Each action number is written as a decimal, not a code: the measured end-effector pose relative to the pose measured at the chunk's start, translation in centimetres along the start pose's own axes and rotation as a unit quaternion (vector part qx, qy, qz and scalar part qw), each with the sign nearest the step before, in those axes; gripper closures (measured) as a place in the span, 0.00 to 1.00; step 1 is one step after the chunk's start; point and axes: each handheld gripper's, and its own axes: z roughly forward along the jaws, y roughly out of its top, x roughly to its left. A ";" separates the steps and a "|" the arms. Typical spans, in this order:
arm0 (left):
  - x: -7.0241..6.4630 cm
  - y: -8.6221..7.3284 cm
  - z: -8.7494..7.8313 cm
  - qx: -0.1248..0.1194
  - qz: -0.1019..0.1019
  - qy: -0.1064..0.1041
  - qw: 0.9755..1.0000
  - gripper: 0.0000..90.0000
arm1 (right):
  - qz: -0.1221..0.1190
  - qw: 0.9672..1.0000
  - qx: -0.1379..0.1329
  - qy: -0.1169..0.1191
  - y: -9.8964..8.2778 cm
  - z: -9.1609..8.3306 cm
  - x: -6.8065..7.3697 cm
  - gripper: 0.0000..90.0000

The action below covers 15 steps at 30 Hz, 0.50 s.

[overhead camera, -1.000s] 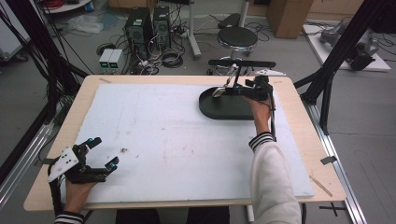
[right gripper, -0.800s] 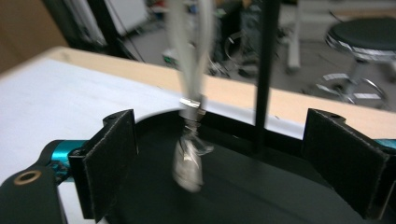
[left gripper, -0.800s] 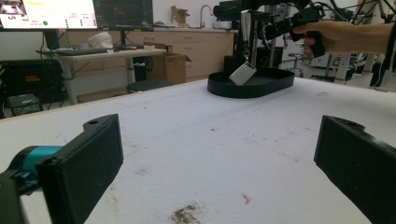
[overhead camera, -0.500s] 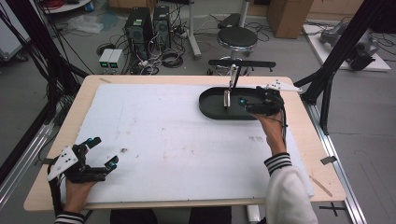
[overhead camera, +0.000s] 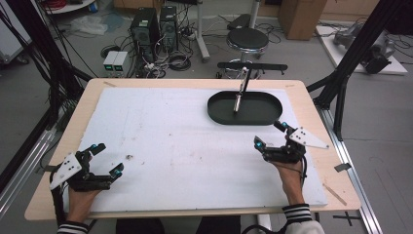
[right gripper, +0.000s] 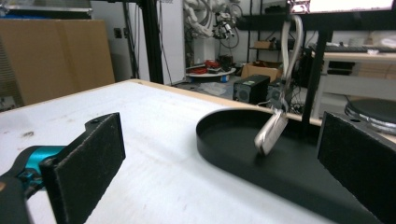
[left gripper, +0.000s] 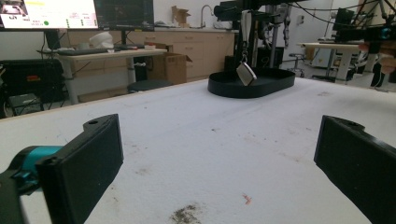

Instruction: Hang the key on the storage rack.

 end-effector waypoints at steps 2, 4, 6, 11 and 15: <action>0.0 0.0 0.0 0.000 -0.001 -0.001 1.000 0.02 | -0.002 1.000 0.000 -0.001 -1.1 -0.5 0.2 0.00; 0.0 0.0 0.0 0.000 0.000 0.000 1.000 0.02 | -0.011 1.000 0.002 -0.011 -2.0 -0.9 0.3 0.00; 0.0 0.0 0.0 0.000 0.000 0.000 1.000 0.02 | -0.007 1.000 -0.001 -0.015 -2.8 -1.3 0.4 0.00; 0.0 0.0 0.0 -0.002 0.000 0.001 1.000 0.02 | 0.007 1.000 -0.016 -0.015 -4.1 -1.9 0.4 0.00; 0.0 0.0 -0.1 -0.004 -0.001 0.002 1.000 0.02 | -0.003 1.000 -0.014 -0.017 -4.4 -1.8 0.6 0.00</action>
